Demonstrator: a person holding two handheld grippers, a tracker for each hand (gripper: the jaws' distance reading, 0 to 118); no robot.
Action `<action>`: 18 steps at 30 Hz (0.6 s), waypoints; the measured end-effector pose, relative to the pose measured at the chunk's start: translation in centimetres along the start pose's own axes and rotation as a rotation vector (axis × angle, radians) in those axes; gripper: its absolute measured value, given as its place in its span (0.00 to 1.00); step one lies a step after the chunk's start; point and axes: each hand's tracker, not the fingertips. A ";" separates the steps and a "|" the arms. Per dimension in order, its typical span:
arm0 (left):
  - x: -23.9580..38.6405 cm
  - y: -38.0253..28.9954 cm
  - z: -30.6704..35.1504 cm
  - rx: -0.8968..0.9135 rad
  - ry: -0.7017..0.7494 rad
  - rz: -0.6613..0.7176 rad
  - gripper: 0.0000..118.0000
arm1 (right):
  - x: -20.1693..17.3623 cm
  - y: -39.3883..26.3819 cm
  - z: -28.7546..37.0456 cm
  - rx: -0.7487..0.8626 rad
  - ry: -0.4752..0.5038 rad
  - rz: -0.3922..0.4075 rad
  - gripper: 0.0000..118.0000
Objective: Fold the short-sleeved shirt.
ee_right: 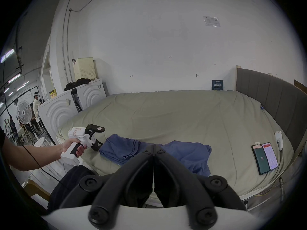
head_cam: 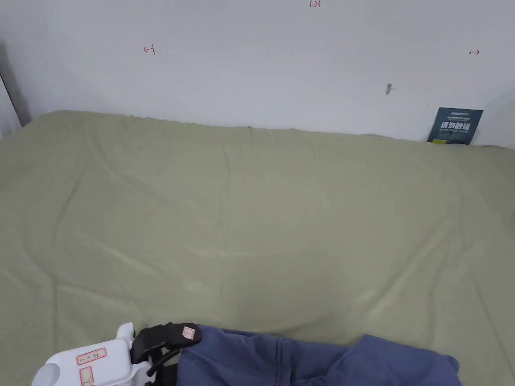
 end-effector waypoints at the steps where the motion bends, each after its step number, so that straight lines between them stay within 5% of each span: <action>1: -0.2 -0.3 -1.1 -0.033 -0.005 -0.006 0.89 | 0.0 0.1 -0.2 -0.003 0.000 0.000 0.01; 2: 0.0 -0.6 -1.8 -0.034 0.025 -0.050 0.83 | 0.0 0.1 -0.5 -0.007 0.001 0.000 0.01; 5: 0.0 -1.2 -3.1 0.022 0.229 -0.068 0.15 | -0.3 0.2 -1.1 -0.019 0.006 0.002 0.01; 6: -0.3 -1.3 -3.2 0.027 0.296 -0.050 0.13 | -0.4 0.2 -1.2 -0.021 0.011 0.002 0.01; 8: -1.0 0.2 -1.9 0.038 0.186 -0.036 0.12 | -0.7 0.2 -1.3 -0.021 0.019 0.007 0.01; 18: 6.2 -0.7 1.8 0.200 0.611 -0.369 0.08 | -1.3 0.3 -0.4 0.003 0.039 0.023 0.01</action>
